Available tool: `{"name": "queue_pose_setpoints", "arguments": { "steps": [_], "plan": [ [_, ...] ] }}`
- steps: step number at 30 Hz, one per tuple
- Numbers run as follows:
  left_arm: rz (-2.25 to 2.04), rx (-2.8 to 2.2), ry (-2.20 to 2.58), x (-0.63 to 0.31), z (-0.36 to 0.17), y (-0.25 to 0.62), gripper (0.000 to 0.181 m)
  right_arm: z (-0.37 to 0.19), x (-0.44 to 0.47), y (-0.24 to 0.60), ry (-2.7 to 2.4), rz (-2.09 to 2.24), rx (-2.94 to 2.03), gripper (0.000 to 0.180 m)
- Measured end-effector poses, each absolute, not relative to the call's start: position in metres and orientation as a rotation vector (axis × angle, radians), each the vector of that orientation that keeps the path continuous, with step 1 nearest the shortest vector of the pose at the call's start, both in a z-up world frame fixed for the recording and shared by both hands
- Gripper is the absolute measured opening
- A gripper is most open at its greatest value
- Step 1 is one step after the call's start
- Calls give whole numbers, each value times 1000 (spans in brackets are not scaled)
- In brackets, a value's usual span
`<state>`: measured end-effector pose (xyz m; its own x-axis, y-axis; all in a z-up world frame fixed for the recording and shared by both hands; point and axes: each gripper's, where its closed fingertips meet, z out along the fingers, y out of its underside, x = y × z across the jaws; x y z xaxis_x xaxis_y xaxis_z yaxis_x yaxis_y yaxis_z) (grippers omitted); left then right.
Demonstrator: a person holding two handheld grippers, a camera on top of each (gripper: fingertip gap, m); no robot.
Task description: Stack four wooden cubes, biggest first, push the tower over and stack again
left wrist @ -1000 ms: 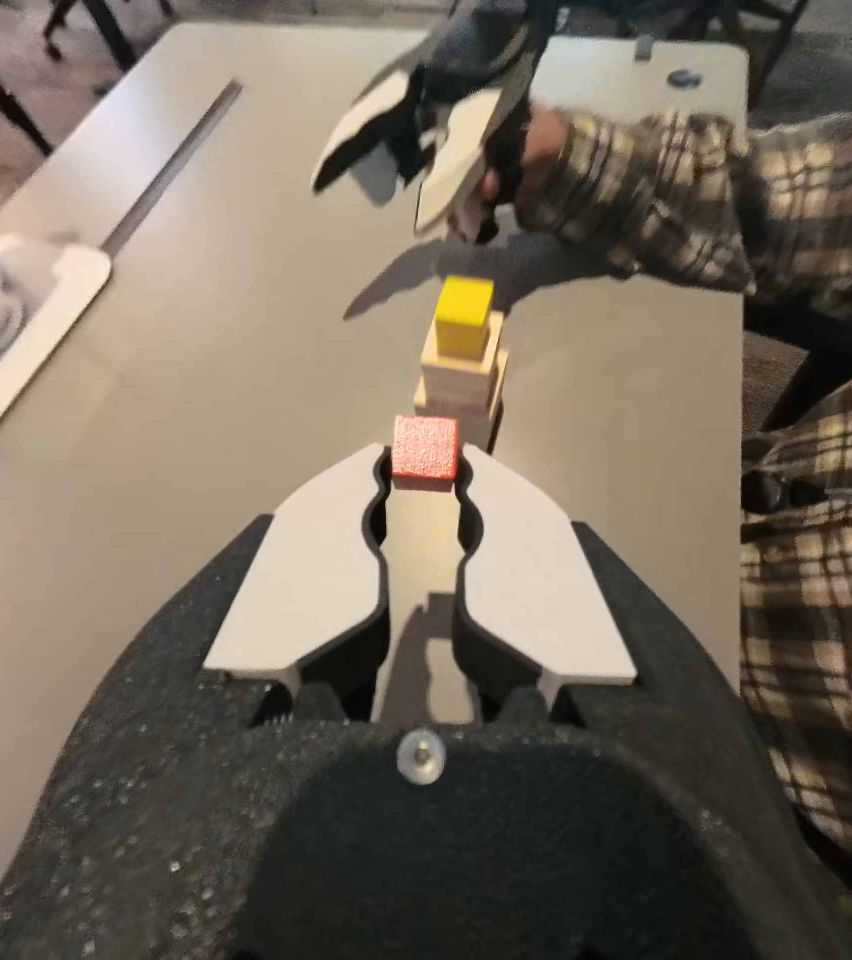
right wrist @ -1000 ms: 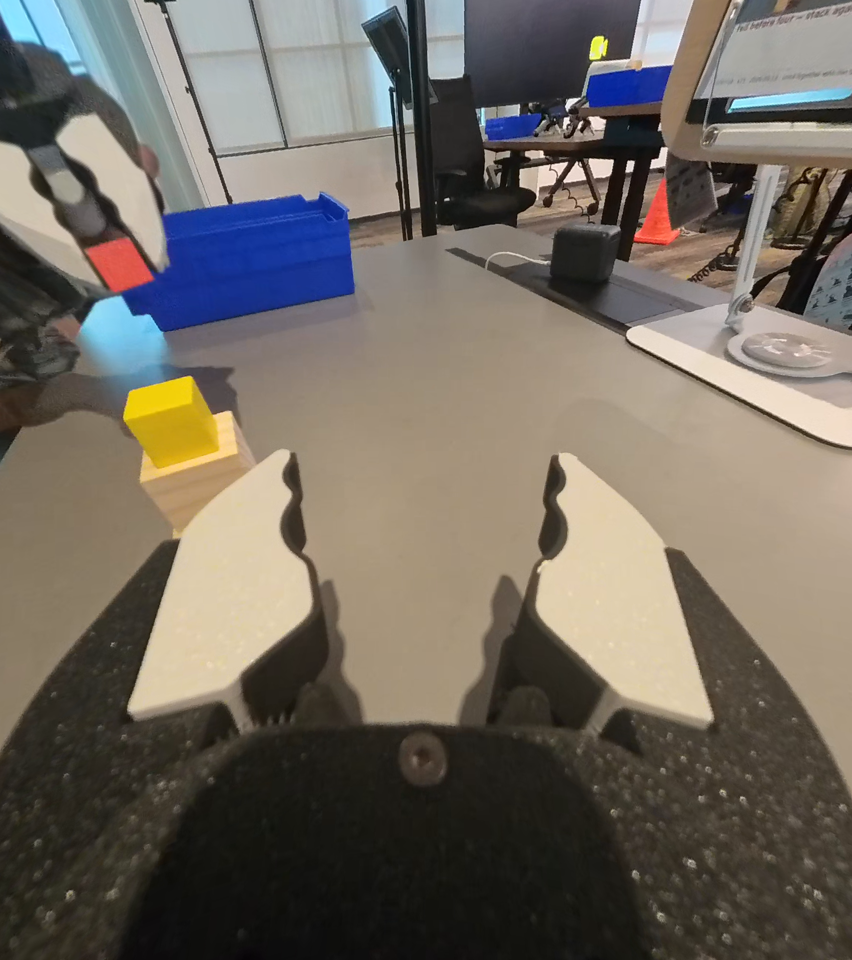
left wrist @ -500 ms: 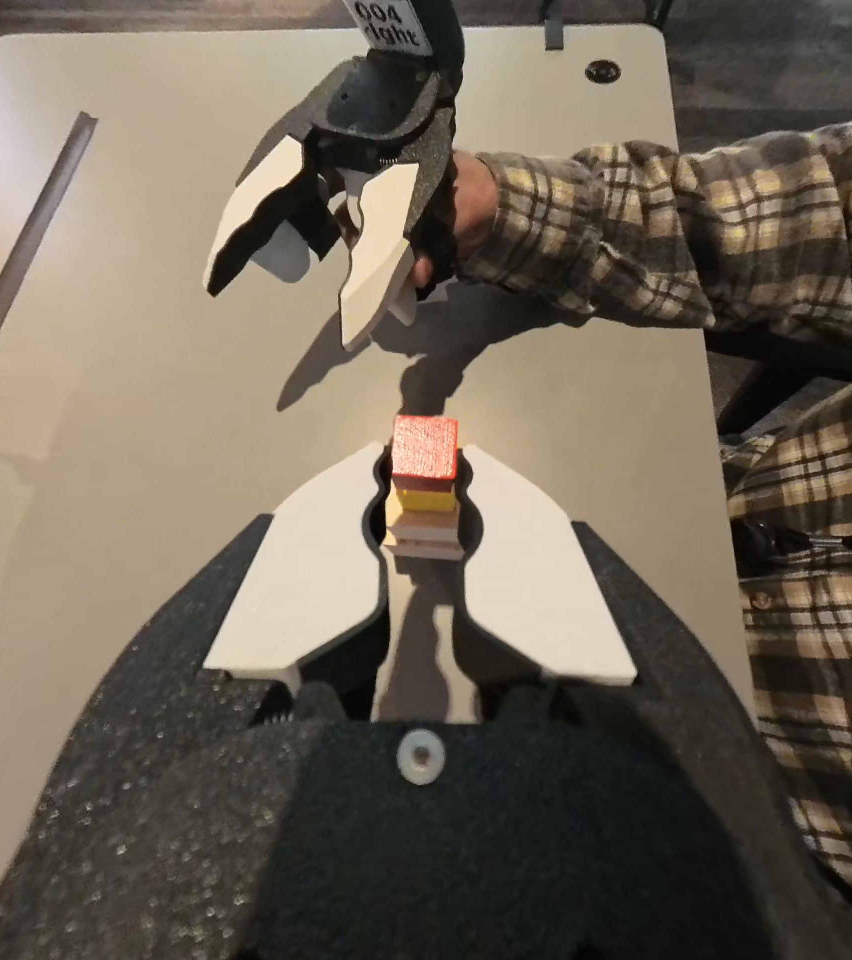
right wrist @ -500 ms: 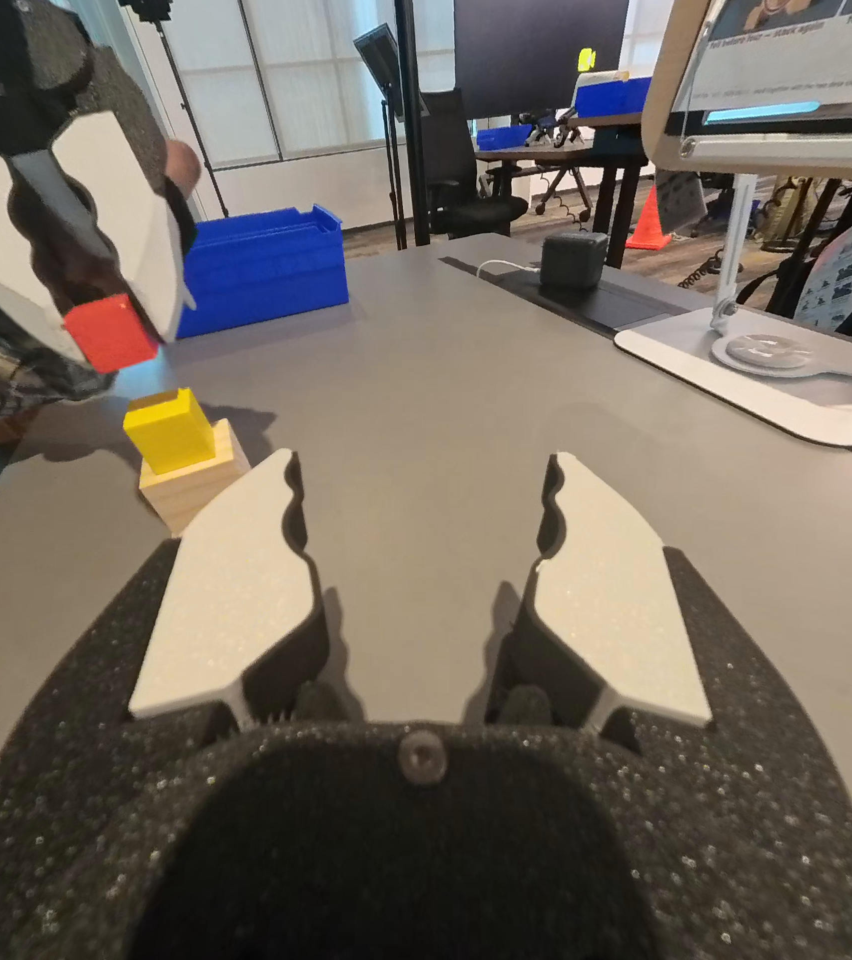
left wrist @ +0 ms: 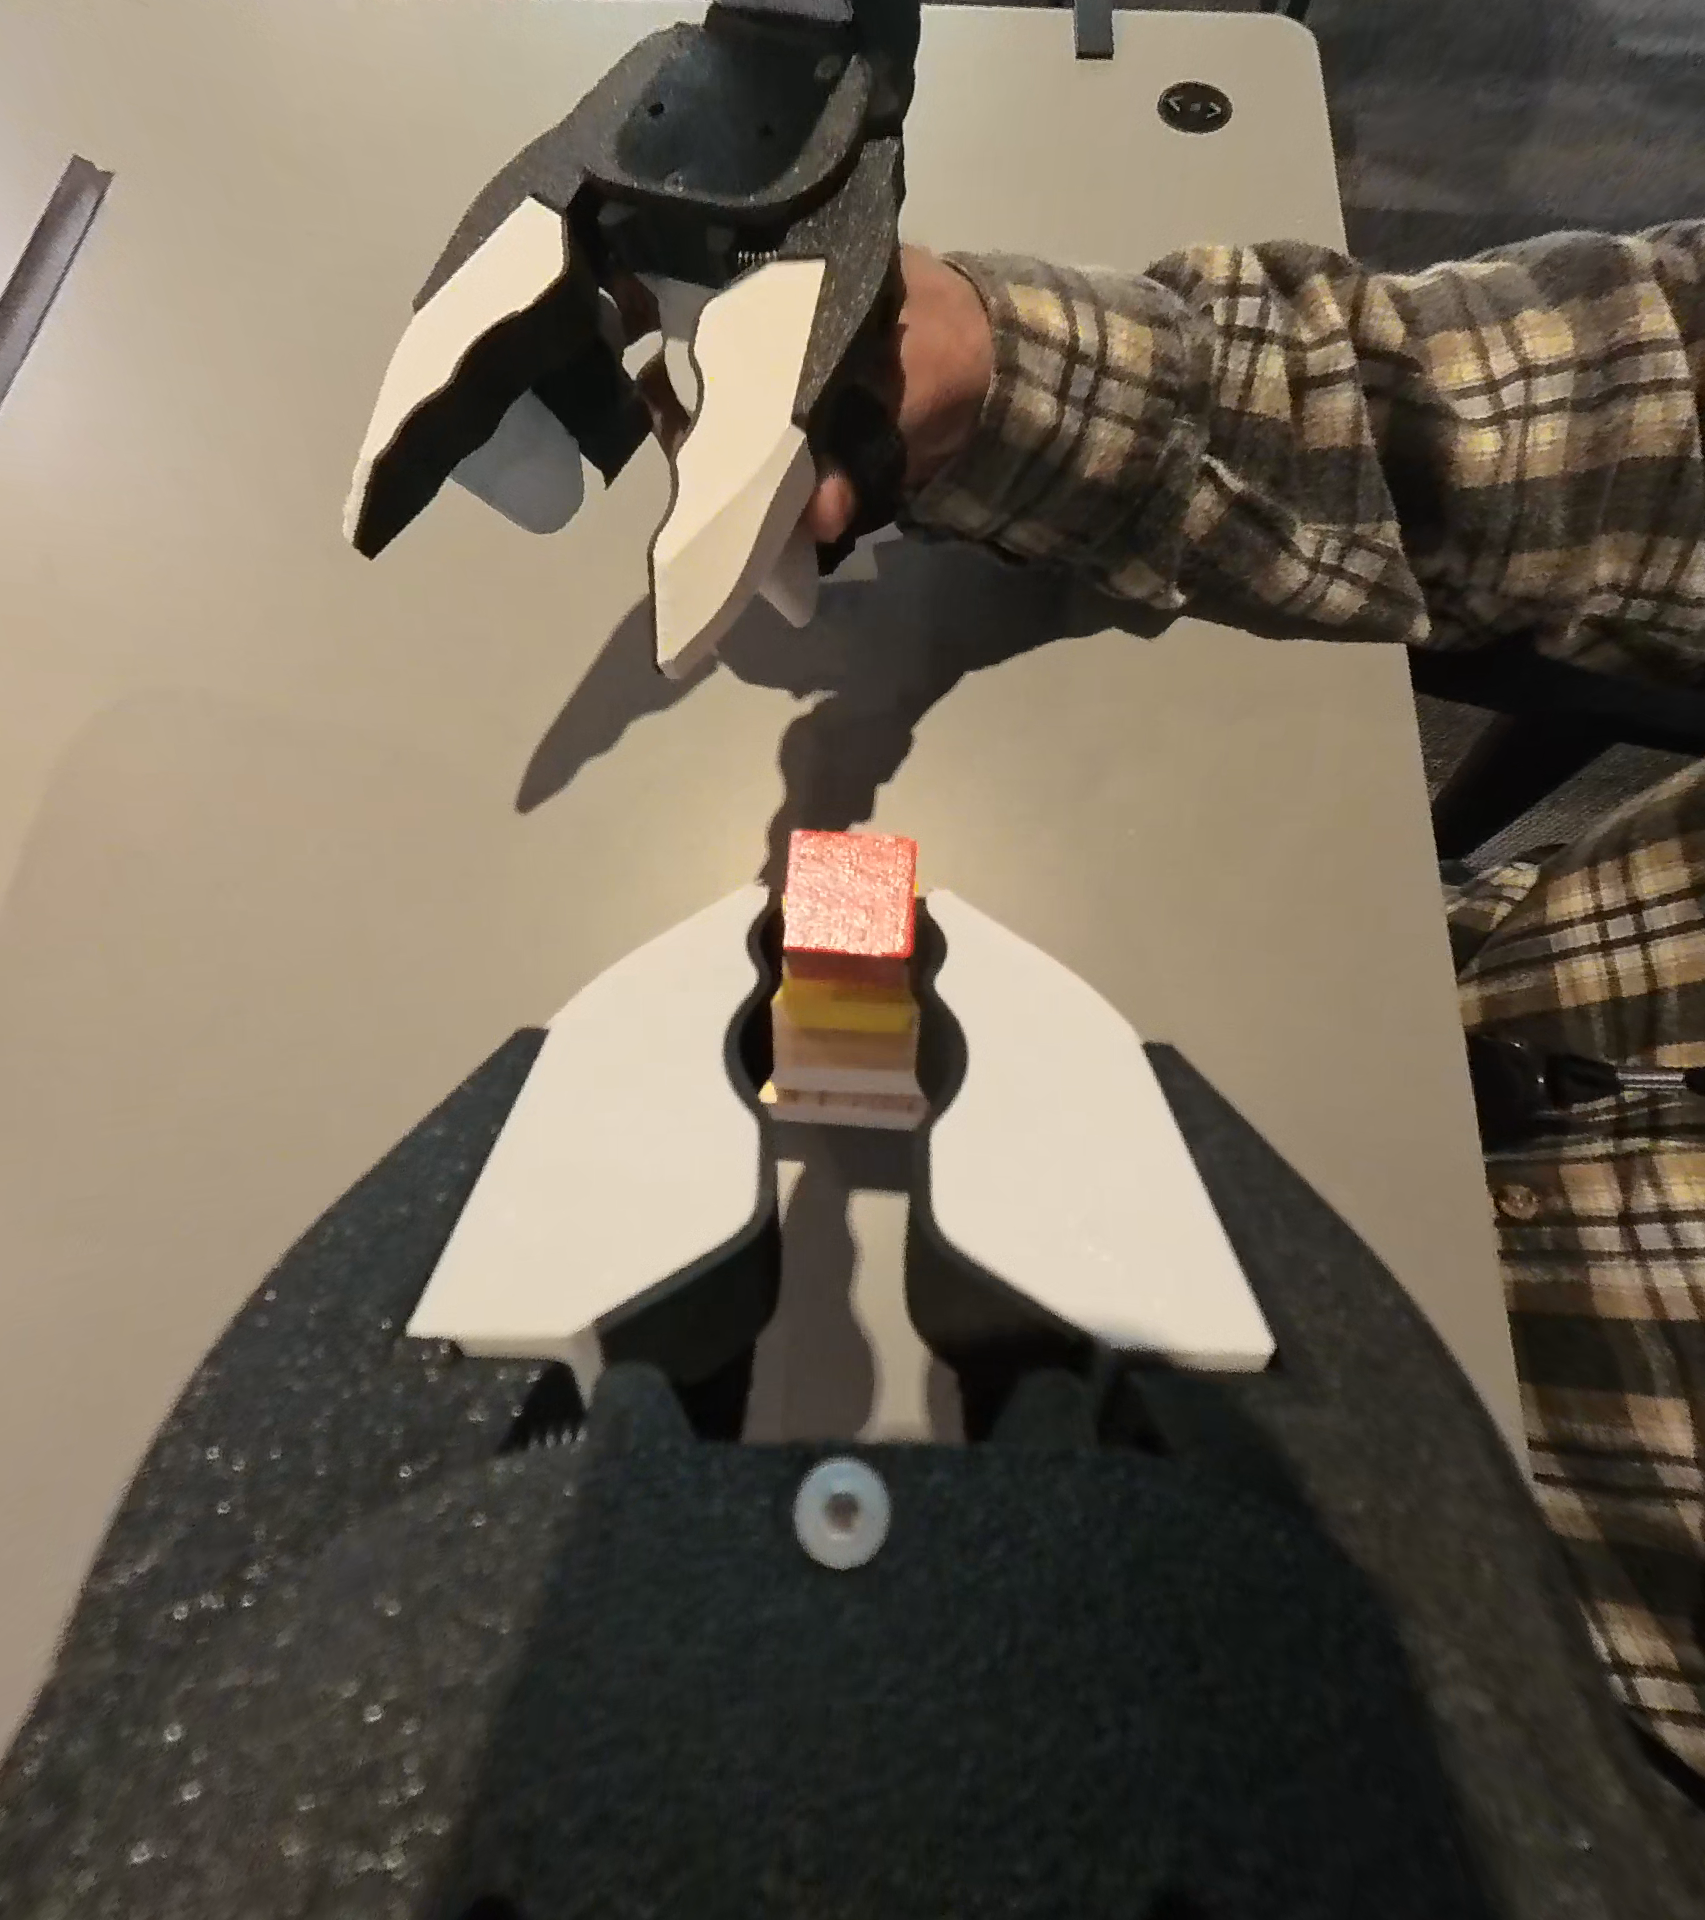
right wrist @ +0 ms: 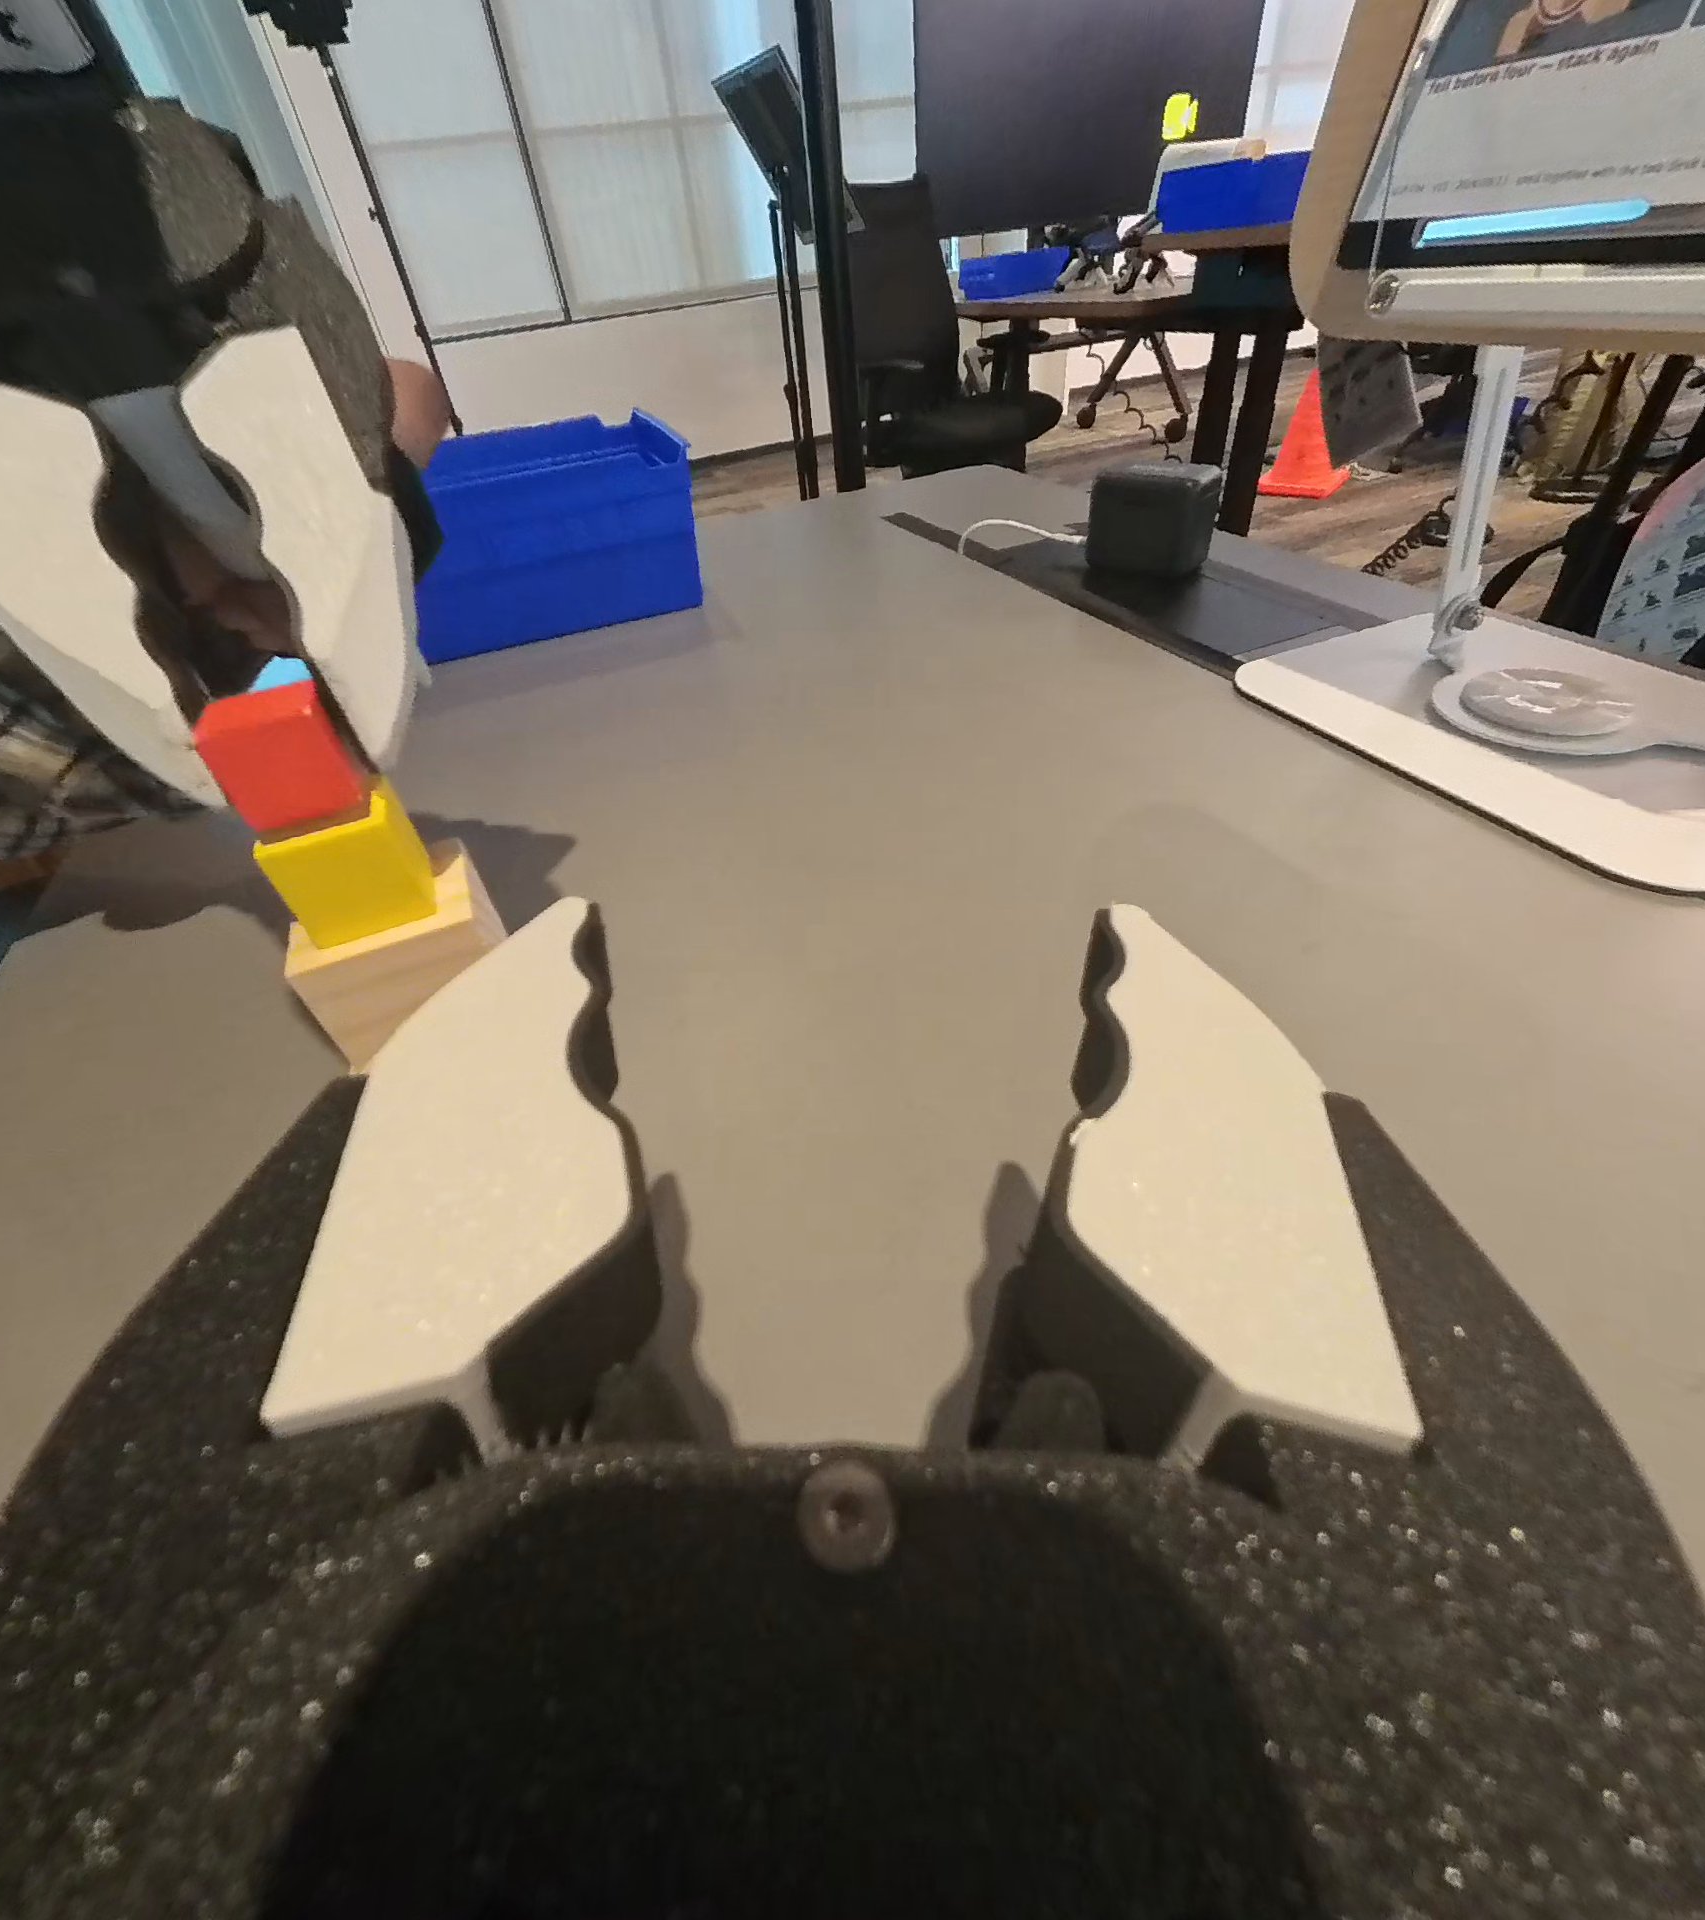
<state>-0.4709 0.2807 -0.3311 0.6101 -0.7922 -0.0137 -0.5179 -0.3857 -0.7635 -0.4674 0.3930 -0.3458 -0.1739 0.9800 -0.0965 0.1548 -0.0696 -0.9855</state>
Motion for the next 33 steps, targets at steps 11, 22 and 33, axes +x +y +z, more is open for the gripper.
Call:
{"name": "queue_pose_setpoints", "arguments": {
  "steps": [11, 22, 33],
  "plan": [
    [-446, -2077, 1049, -469, -334, 280, 23, -347, -468, 393, -1418, 1336, -1296, 86],
    [-443, -2078, 1028, -470, -334, 281, 23, -348, -468, 393, -1421, 1339, -1298, 86],
    [-448, -2084, 1010, -470, -335, 282, 24, -347, -468, 392, -1424, 1339, -1293, 86]
  ]
}}
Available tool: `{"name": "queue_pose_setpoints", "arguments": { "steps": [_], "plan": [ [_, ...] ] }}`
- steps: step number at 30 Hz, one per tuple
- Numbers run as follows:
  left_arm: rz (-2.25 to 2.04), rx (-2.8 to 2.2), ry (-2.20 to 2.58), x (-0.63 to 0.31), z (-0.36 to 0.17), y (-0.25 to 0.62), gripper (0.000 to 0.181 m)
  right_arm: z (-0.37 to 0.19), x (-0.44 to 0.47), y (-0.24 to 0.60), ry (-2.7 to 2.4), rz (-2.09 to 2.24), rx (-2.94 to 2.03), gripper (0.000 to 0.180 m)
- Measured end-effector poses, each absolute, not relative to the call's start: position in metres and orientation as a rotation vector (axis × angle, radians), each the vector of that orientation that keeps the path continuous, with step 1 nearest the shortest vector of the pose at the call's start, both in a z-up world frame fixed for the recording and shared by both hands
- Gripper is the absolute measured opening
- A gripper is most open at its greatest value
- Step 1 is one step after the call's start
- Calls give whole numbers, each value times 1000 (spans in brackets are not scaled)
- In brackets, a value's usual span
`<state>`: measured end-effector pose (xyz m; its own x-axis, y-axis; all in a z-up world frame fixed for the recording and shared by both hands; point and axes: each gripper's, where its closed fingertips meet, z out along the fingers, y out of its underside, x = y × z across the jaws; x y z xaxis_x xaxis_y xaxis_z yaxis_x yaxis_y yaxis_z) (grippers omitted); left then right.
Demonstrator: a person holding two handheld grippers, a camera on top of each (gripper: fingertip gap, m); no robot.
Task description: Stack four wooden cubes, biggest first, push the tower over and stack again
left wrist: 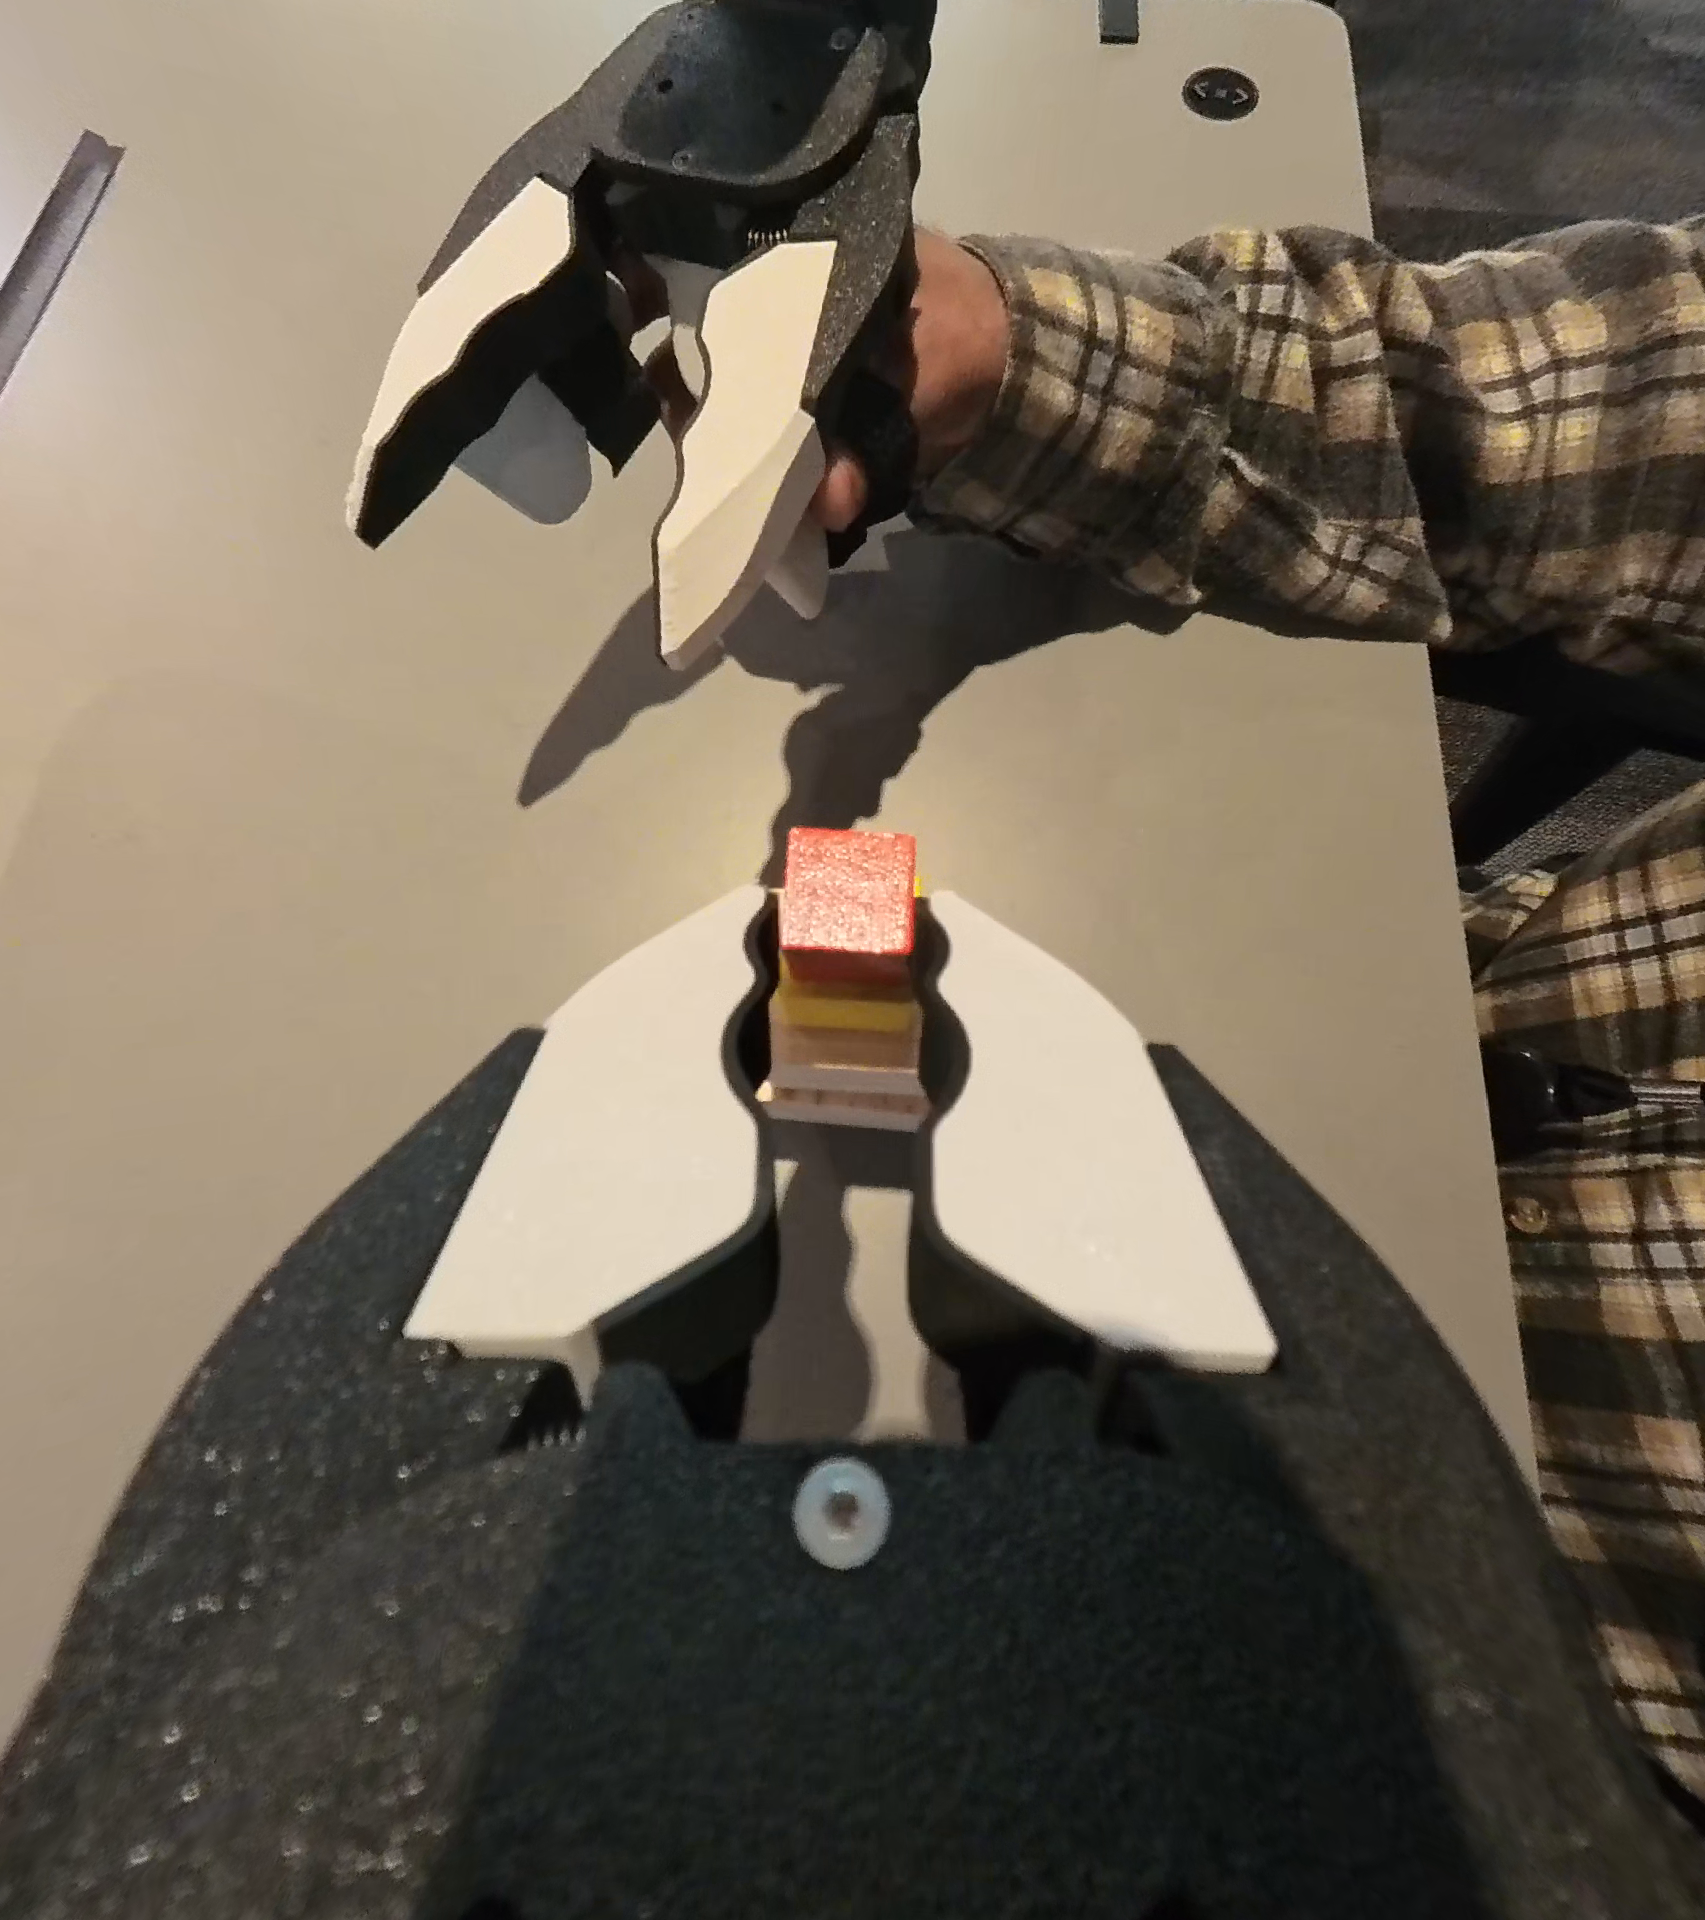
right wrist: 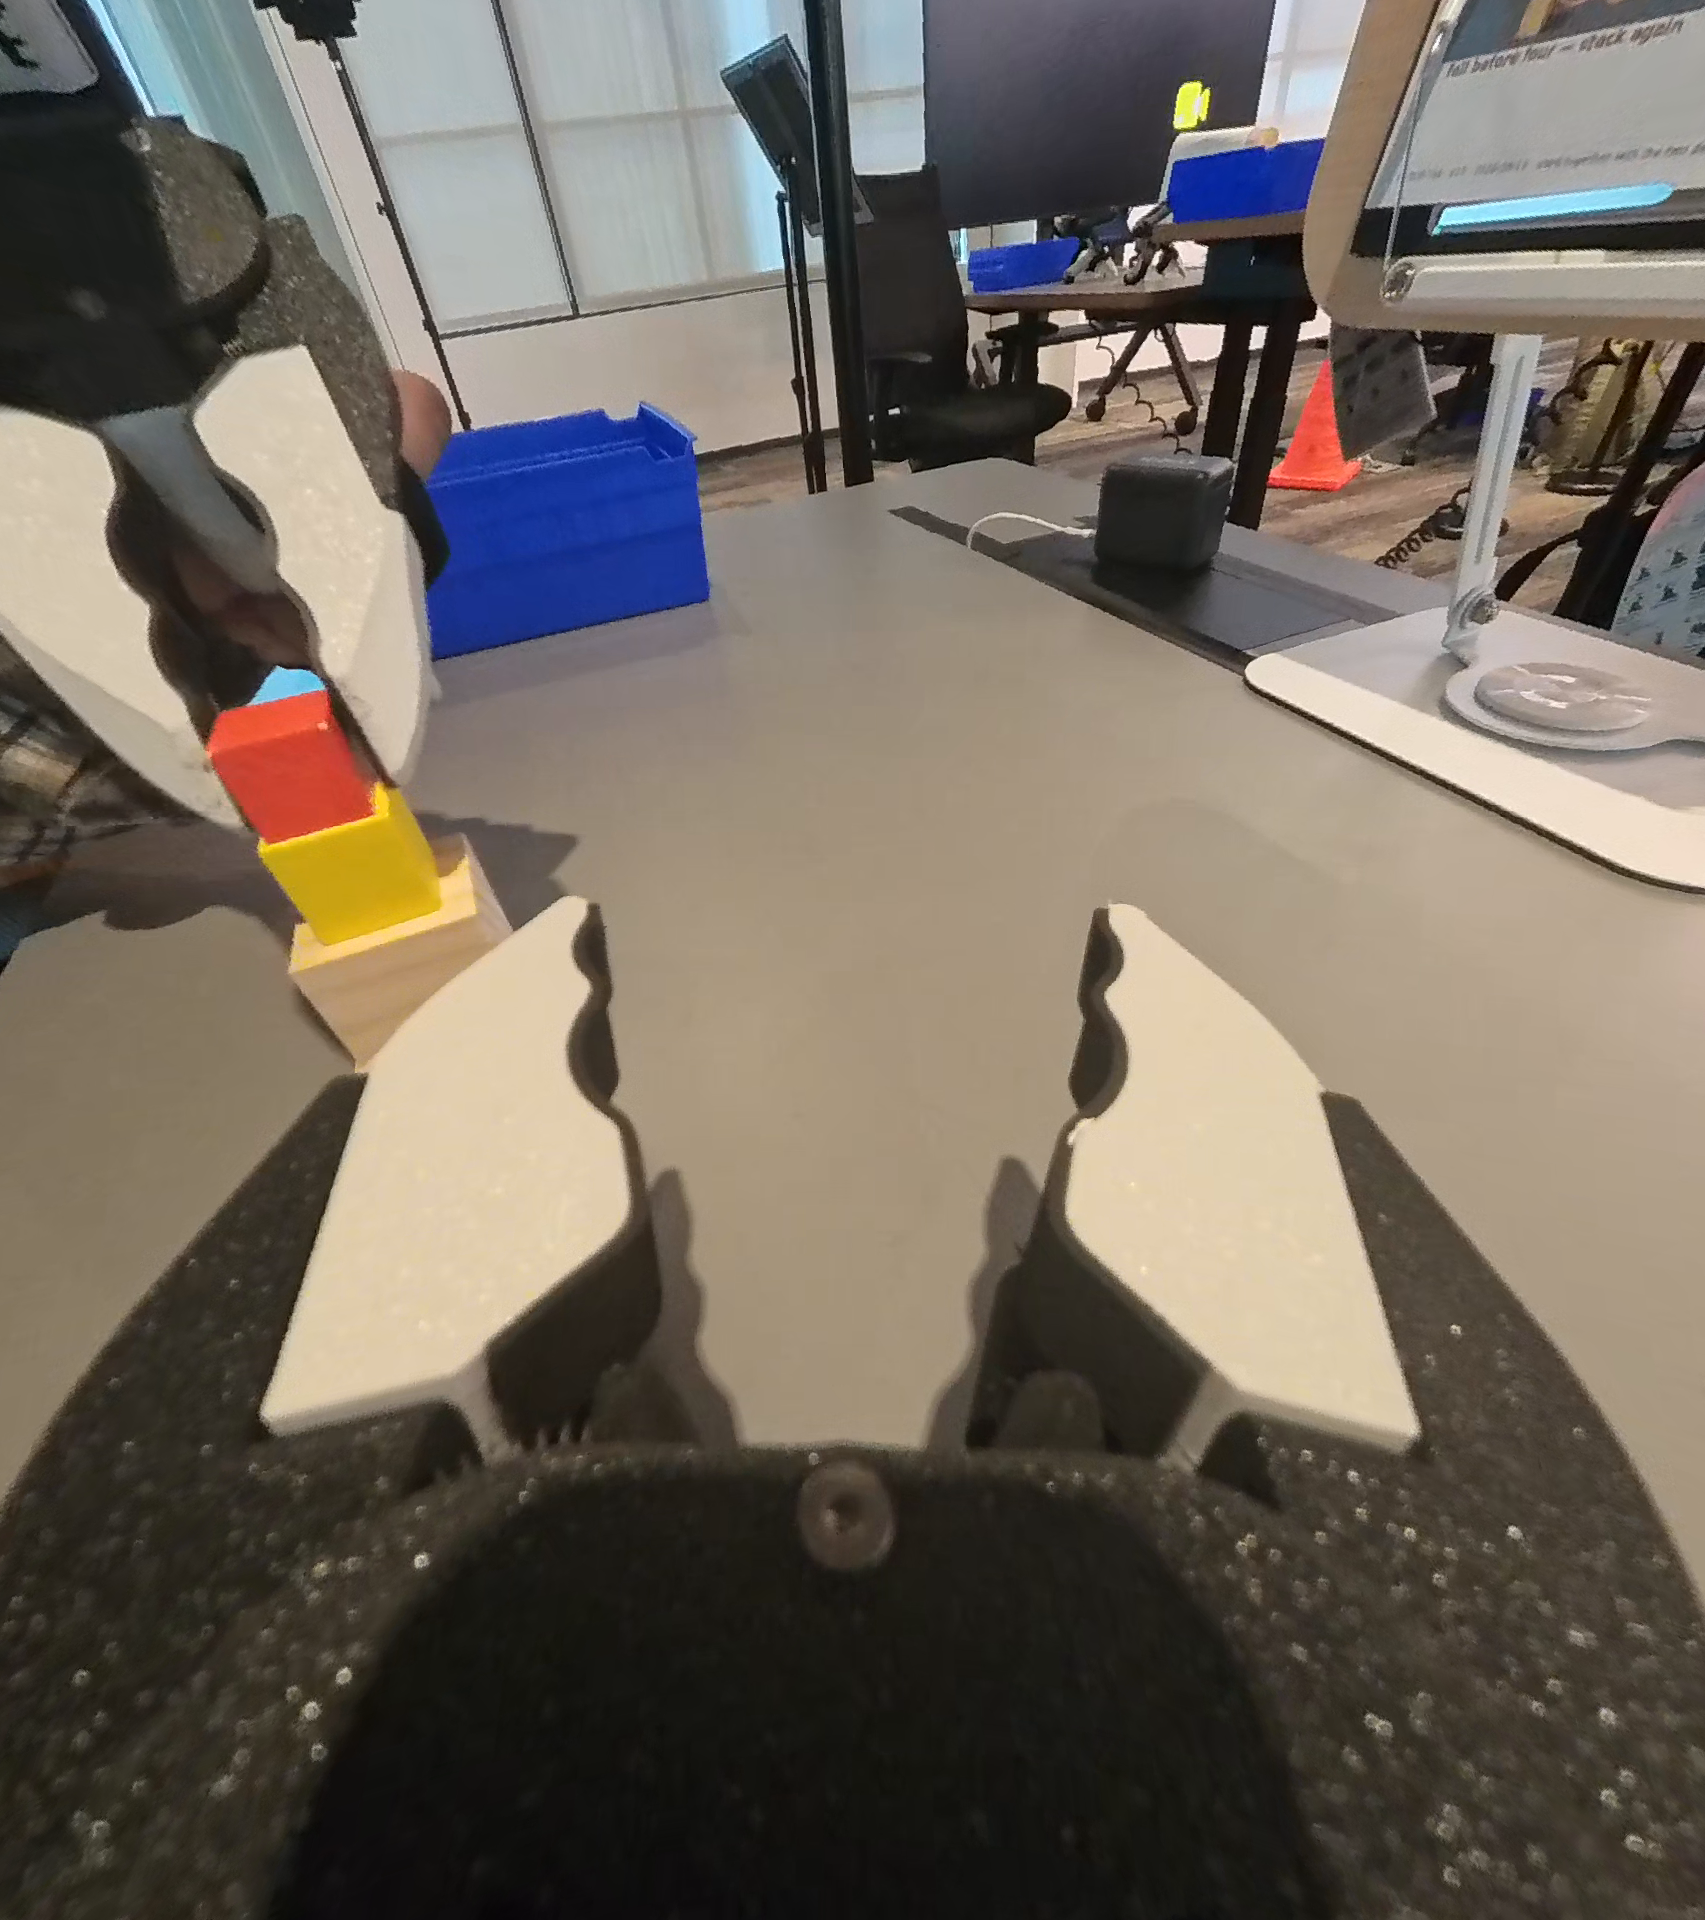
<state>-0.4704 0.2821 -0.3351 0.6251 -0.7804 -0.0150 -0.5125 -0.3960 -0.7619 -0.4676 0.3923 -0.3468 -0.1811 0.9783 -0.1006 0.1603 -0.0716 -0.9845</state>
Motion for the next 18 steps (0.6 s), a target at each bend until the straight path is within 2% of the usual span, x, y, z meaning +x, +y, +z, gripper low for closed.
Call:
{"name": "queue_pose_setpoints", "arguments": {
  "steps": [4, 12, 18],
  "plan": [
    [-445, -2083, 993, -471, -334, 283, 34, -346, -468, 392, -1421, 1339, -1292, 87],
    [-366, -1974, 784, -519, -300, 276, 77, -343, -466, 394, -1407, 1338, -1288, 89],
    [-343, -1921, 420, -621, -314, 268, 80, -347, -467, 394, -1414, 1330, -1324, 90]
  ]
}}
